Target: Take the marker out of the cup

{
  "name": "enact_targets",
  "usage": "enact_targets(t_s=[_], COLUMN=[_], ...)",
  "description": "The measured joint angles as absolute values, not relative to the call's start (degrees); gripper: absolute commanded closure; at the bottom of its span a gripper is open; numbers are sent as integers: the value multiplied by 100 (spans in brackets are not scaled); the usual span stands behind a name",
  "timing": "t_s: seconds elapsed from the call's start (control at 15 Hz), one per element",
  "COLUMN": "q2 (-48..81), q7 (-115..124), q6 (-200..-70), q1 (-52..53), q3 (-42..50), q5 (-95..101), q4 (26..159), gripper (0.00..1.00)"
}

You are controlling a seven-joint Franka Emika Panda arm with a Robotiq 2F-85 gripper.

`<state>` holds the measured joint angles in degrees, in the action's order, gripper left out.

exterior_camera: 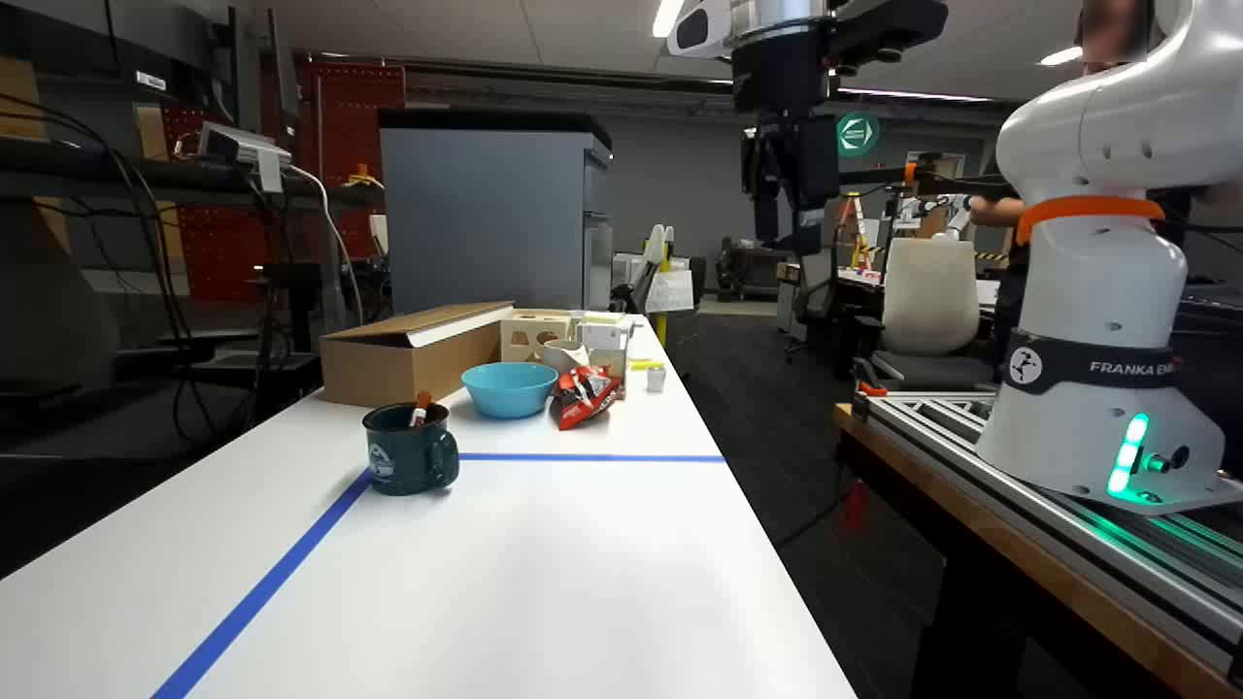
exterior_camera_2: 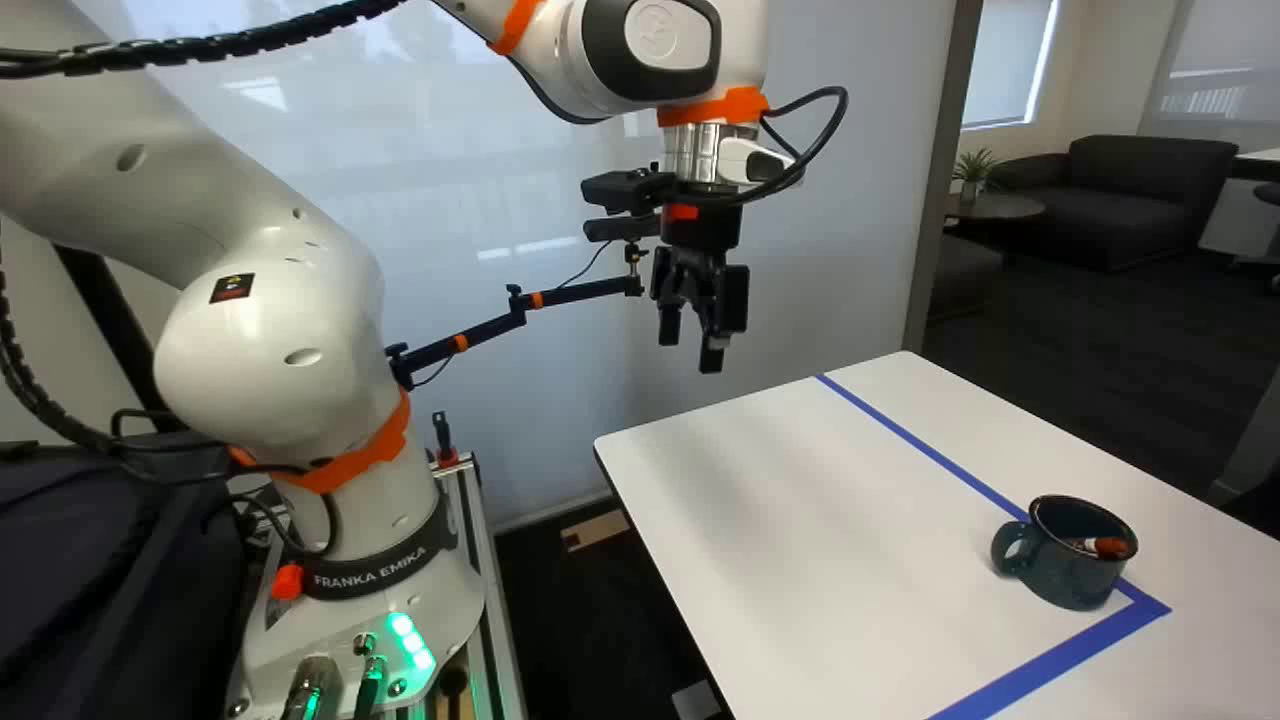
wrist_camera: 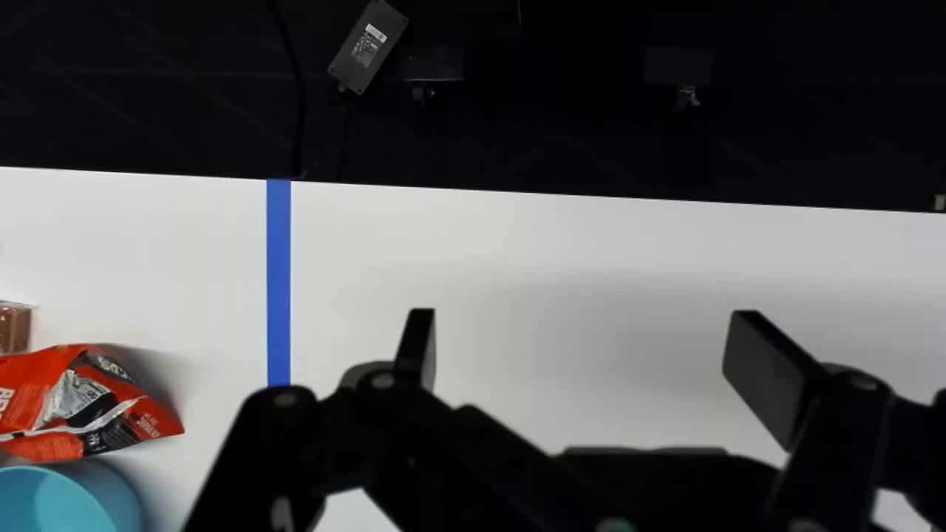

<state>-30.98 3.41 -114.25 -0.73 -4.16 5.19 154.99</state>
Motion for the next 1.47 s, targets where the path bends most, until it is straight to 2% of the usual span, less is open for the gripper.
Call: enact_targets(t_s=[1.0, 1.47], q2=[-3060, -2405], q7=[326, -908], q6=[-11465, -13301], q1=[-71, -546], q3=[-407, 266], q5=[563, 2352], q4=[15498, 15542], gripper=[0, 0])
